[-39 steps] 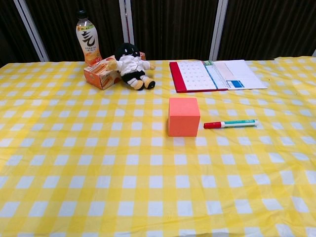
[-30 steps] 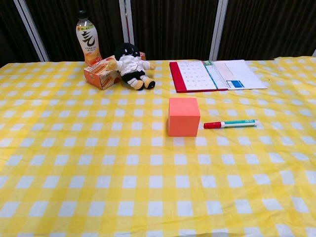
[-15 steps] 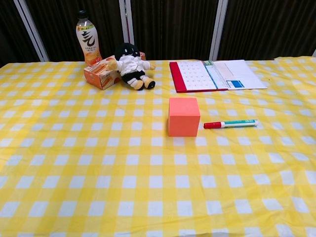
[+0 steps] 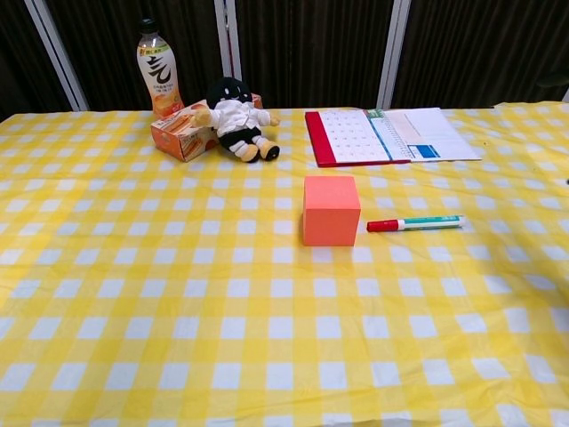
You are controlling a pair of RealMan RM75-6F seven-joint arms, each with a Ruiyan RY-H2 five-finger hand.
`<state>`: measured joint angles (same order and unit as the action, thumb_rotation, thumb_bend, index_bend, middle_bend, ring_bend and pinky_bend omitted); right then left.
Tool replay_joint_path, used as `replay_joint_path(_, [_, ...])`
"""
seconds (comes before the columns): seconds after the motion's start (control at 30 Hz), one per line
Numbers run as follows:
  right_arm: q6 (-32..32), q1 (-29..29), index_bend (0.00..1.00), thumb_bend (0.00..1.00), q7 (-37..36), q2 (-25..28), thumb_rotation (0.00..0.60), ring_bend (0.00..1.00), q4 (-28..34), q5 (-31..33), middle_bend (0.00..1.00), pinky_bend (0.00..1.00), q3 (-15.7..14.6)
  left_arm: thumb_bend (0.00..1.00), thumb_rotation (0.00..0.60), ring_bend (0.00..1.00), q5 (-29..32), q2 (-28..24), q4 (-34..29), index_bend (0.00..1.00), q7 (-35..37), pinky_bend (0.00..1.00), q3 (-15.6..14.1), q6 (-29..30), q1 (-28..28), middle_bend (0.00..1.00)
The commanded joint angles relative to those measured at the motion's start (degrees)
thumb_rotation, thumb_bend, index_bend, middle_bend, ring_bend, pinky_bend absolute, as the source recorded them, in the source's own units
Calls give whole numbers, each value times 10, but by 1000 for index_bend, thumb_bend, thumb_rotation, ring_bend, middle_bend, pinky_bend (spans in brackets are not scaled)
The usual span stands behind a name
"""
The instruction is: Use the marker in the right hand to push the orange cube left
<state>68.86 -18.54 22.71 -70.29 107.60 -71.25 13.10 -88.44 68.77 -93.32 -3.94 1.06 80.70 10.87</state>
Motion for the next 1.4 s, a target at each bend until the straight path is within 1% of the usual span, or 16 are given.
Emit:
replay_joint_path(0.03, [-52,-73,23,351,85,-51,600,0,-7,93,0,0,39,0,600,0,3,-2,-1,0,3,0,0,-3,1,0])
replay_joint_path(0.13, [-61,-105,25,351,123,-81,600,0,-29,144,0,0,46,0,600,0,9,-6,-3,0,5,0,0,-11,2,0])
replay_joint_path(0.33, [-80,-155,120,351,165,-140,600,0,-97,217,0,0,43,0,600,0,15,-11,-4,0,12,0,-1,-20,4,0])
replay_joint_path(0.47, [-88,-178,146,351,177,-170,600,0,-144,245,0,0,37,0,600,0,14,-16,-8,0,17,0,-2,-24,6,0])
replay_joint_path(0.6, [-99,-196,147,351,172,-196,600,0,-189,267,0,0,33,0,600,0,15,-19,-10,0,21,0,-4,-28,6,0])
replay_joint_path(0.7, [-107,-205,170,351,169,-207,600,0,-210,278,1,0,31,0,600,0,14,-20,-11,0,23,0,-5,-30,7,0])
replay_joint_path(0.87, [-123,-221,233,351,162,-218,600,0,-238,300,29,0,30,0,600,0,17,-23,-14,0,25,0,-5,-35,9,0])
replay_joint_path(1.07, [-137,-237,238,351,159,-228,600,0,-265,323,33,0,27,0,600,0,19,-22,-14,0,26,0,-5,-38,10,0])
replay_joint_path(1.4, [-146,-251,299,351,157,-241,600,0,-297,346,59,0,14,0,600,0,21,-23,-16,0,28,0,-5,-38,10,0])
